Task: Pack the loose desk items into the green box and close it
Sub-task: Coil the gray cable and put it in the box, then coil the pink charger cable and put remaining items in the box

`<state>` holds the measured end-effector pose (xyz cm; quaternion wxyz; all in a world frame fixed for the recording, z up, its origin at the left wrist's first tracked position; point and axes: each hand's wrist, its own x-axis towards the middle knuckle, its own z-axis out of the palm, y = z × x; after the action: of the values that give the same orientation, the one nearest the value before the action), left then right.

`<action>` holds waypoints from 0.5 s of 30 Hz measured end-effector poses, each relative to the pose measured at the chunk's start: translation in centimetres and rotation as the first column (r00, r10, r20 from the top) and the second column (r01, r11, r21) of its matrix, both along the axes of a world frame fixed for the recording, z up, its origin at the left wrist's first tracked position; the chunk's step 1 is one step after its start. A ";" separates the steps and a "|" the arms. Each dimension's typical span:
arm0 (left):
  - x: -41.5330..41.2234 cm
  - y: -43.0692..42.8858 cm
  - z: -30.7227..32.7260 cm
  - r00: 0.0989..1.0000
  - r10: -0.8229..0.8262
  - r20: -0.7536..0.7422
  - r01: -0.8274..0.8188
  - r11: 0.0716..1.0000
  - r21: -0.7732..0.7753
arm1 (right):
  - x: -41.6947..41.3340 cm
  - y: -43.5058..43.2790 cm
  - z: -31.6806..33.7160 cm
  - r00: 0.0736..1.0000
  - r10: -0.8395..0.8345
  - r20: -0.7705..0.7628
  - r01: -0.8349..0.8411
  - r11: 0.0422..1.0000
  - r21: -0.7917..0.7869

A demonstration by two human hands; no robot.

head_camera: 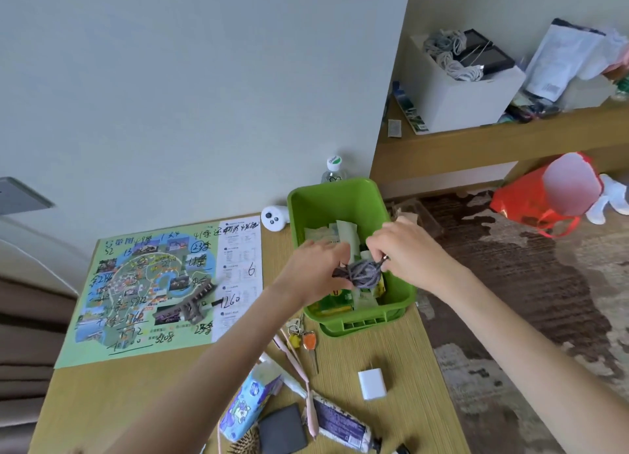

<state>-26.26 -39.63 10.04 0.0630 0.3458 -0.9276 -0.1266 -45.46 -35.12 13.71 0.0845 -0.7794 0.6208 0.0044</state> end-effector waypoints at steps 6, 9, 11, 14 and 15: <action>0.0 1.0 -2.8 0.918 -0.180 0.354 0.186 0.982 0.015 | 1.3 1.6 -3.8 0.981 0.104 -0.166 -0.085 0.989 0.121; 0.4 0.7 -2.5 0.956 -0.168 0.242 0.160 0.986 0.053 | 1.1 1.6 -3.8 0.992 0.077 -0.105 -0.058 0.983 0.172; 1.1 0.5 -1.8 0.986 -0.133 0.097 0.129 0.990 0.055 | 1.2 1.7 -3.2 0.999 0.046 -0.017 -0.043 0.985 0.168; 3.1 0.8 -0.3 0.991 -0.060 -0.118 0.058 0.998 -0.020 | 2.1 2.8 -2.2 0.981 0.033 0.191 -0.049 0.996 0.076; 4.0 1.1 0.1 0.983 -0.019 -0.180 0.014 1.000 -0.028 | 2.6 3.4 -1.9 0.964 0.033 0.262 -0.043 0.999 0.031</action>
<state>-22.25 -38.54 10.15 0.1503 0.3244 -0.9225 -0.1455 -42.82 -31.77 11.79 0.1799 -0.7832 0.5890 -0.0855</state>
